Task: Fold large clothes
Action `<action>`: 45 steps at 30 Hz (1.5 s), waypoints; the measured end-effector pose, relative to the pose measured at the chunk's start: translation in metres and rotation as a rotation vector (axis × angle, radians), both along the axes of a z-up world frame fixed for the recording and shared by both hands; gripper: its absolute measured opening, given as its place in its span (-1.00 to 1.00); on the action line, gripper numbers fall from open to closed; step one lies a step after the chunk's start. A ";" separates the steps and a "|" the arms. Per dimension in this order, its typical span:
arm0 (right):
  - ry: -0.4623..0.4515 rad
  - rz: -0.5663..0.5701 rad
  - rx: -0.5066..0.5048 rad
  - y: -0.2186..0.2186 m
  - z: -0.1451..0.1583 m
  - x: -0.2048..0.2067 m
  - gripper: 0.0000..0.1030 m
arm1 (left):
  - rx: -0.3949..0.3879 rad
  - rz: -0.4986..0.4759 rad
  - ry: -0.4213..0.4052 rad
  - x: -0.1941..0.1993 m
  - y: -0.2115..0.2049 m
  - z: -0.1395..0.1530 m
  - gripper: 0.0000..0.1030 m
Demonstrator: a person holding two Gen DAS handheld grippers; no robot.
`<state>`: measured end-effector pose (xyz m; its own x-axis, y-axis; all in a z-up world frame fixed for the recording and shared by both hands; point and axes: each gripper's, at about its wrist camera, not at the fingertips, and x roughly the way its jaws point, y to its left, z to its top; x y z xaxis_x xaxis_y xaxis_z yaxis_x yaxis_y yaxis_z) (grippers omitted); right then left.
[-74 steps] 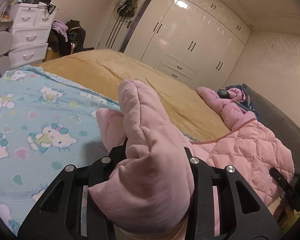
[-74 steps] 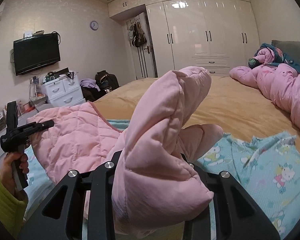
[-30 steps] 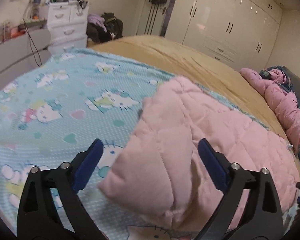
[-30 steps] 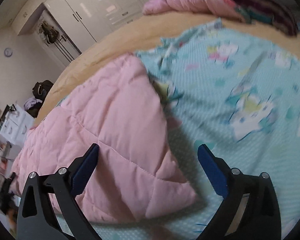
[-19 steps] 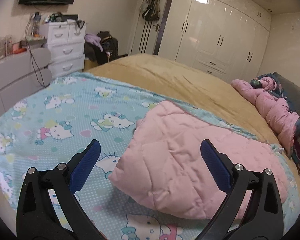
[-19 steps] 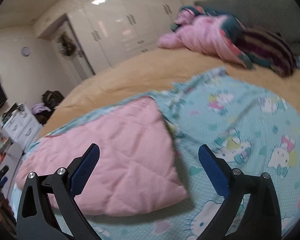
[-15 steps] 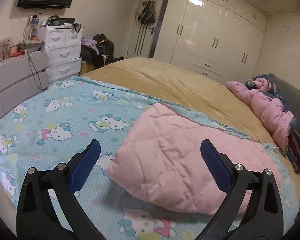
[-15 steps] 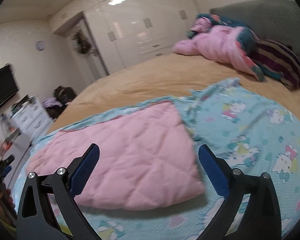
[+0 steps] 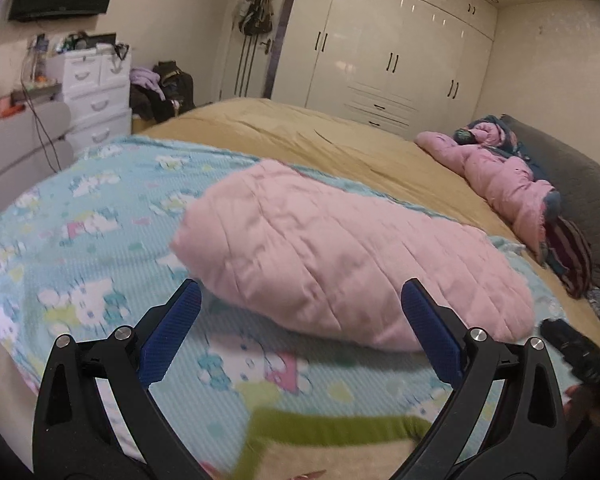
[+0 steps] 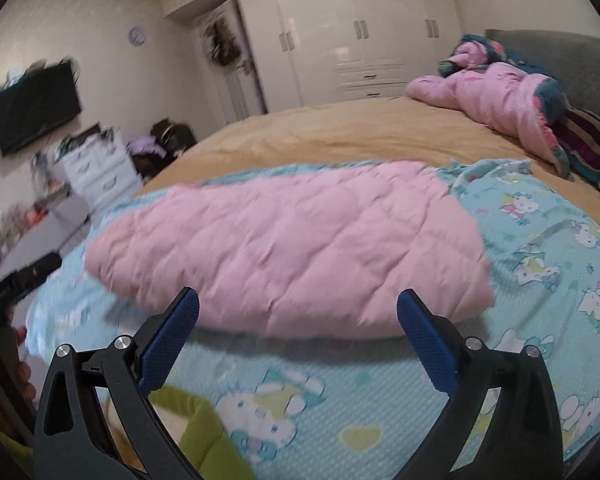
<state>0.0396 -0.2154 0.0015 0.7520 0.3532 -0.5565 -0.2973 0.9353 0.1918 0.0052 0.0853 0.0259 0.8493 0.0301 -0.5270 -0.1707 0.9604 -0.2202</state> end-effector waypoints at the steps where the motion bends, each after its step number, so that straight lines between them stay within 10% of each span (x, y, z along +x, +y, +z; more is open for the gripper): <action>1: 0.008 0.006 -0.007 0.004 -0.004 -0.001 0.92 | -0.008 -0.001 0.004 -0.003 -0.001 -0.004 0.82; 45: 0.035 0.062 -0.030 0.019 -0.018 -0.006 0.92 | 0.035 0.018 0.039 -0.012 -0.018 -0.015 0.82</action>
